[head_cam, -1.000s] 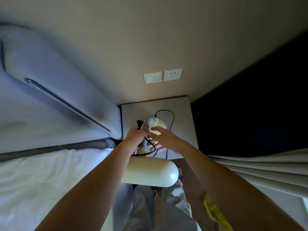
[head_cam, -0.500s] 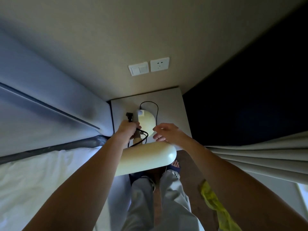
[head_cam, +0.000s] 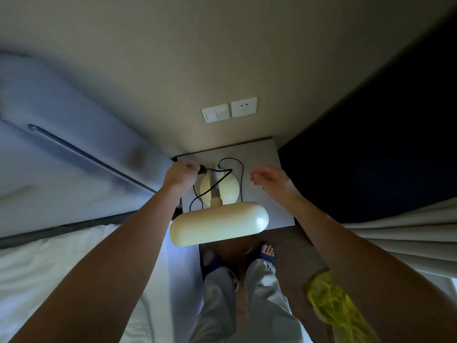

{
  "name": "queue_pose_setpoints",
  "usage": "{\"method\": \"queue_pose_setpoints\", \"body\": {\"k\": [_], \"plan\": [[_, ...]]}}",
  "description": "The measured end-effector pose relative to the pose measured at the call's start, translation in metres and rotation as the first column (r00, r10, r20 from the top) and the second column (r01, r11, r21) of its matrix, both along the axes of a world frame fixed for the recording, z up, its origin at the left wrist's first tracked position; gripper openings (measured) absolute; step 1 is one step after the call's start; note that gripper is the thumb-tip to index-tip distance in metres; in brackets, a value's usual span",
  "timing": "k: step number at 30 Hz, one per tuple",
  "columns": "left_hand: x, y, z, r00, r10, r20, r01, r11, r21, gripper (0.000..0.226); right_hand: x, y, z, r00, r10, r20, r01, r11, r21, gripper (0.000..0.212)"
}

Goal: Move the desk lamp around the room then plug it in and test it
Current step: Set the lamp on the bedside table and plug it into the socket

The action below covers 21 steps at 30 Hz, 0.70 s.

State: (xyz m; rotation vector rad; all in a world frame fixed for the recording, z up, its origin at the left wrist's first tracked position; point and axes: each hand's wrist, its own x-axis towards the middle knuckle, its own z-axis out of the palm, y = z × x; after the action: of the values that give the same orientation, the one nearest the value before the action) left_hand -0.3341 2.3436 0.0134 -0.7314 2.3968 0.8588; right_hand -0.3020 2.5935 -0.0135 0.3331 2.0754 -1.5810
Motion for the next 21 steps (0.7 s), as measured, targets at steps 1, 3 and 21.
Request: {"method": "queue_pose_setpoints", "body": {"k": [1, 3, 21], "plan": [[0.004, -0.008, 0.007, 0.999, -0.032, 0.019, 0.034, 0.996, -0.081, 0.029, -0.003, -0.004, 0.007, 1.0, 0.014, -0.02, -0.014, 1.0, -0.008, 0.015], [0.011, -0.021, 0.027, 0.995, -0.045, 0.089, 0.057, 0.988, -0.143, 0.031, -0.008, -0.017, 0.022, 0.998, 0.045, -0.031, -0.047, 0.998, -0.05, 0.014], [-0.01, 0.012, 0.231, 0.914, 0.406, -0.028, -0.281, 0.679, 0.678, 0.011, 0.038, -0.101, 0.145, 0.707, 0.672, -0.218, -0.706, 0.664, -0.244, 0.025]]}}
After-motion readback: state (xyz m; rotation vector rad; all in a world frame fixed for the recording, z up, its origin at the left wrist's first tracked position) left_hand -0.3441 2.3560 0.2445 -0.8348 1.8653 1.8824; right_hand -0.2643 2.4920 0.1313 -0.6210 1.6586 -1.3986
